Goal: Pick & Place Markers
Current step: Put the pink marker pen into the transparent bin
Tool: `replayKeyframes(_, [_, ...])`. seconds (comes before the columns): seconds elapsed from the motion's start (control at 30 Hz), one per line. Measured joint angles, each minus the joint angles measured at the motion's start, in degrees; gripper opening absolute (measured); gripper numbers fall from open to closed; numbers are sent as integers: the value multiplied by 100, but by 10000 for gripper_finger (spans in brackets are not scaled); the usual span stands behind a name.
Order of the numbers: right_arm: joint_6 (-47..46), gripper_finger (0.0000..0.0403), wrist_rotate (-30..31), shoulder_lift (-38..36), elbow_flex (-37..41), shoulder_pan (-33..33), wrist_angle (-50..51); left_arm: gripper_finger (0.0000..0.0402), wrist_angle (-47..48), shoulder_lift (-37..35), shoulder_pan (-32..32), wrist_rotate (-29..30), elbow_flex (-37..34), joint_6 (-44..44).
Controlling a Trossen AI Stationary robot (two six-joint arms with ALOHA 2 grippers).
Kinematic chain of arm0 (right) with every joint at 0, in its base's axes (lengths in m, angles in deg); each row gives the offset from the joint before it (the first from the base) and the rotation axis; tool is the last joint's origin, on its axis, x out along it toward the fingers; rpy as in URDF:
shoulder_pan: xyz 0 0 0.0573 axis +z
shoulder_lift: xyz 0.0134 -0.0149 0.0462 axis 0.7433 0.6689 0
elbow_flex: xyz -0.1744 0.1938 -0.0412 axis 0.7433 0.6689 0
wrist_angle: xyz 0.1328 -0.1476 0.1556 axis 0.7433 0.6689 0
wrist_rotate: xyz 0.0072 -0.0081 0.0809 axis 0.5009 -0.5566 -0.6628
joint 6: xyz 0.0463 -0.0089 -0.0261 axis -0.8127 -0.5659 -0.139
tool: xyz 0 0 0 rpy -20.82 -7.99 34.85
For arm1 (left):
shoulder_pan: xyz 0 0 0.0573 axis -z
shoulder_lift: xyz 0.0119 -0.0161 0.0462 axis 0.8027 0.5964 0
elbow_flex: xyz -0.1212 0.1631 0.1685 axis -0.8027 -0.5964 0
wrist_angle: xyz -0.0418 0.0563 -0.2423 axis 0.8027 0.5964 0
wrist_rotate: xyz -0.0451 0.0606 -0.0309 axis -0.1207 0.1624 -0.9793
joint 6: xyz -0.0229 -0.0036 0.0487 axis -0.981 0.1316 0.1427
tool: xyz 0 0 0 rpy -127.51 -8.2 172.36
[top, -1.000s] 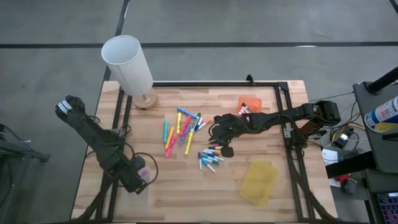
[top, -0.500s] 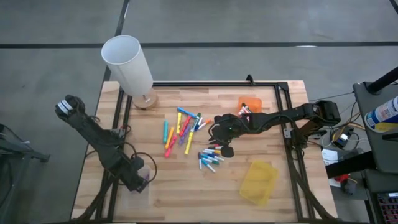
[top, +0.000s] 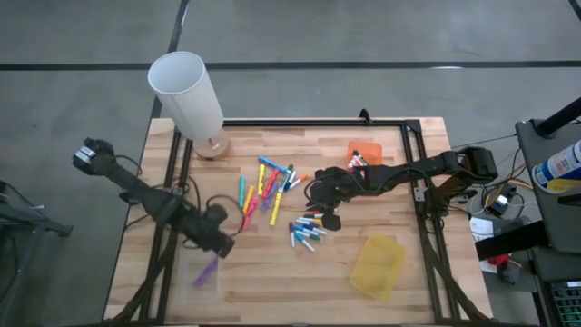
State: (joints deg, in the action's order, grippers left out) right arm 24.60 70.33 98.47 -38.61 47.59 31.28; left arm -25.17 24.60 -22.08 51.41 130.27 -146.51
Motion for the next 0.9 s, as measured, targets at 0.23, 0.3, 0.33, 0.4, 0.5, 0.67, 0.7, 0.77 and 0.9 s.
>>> replayKeyframes(0.23, [-215, 56, 1, -183, -2, 20, -189, 151, -23, 9, -1063, 121, 72, 1205])
replayKeyframes(0.3, [-302, 56, 0, -289, 0, 33, -271, 151, -9, 8, -1314, 122, 17, 1412])
replayKeyframes(0.33, [-322, 56, 0, -343, -2, 45, -300, 151, -17, 11, -1435, 119, -3, 1521])
replayKeyframes(0.4, [-306, 56, 0, -410, -2, 82, -309, 151, -56, 9, -1674, 121, -57, 1663])
replayKeyframes(0.5, [-237, 56, 1, -457, -2, 134, -310, 151, -155, 66, -1975, 115, -113, 1870])
replayKeyframes(0.67, [-197, 56, 4, -468, 11, 158, -315, 151, -646, 531, -2214, -100, -121, 2176])
replayKeyframes(0.7, [-197, 56, 4, -468, 17, 169, -304, 151, -730, 677, -2241, -223, -121, 2235])
replayKeyframes(0.77, [-197, 56, 0, -468, 20, 173, -306, 151, -820, 970, -2292, -346, -121, 2326])
replayKeyframes(0.9, [-177, 56, 2, -468, 24, 170, -300, 151, -849, 1491, -2357, -486, -121, 2486])
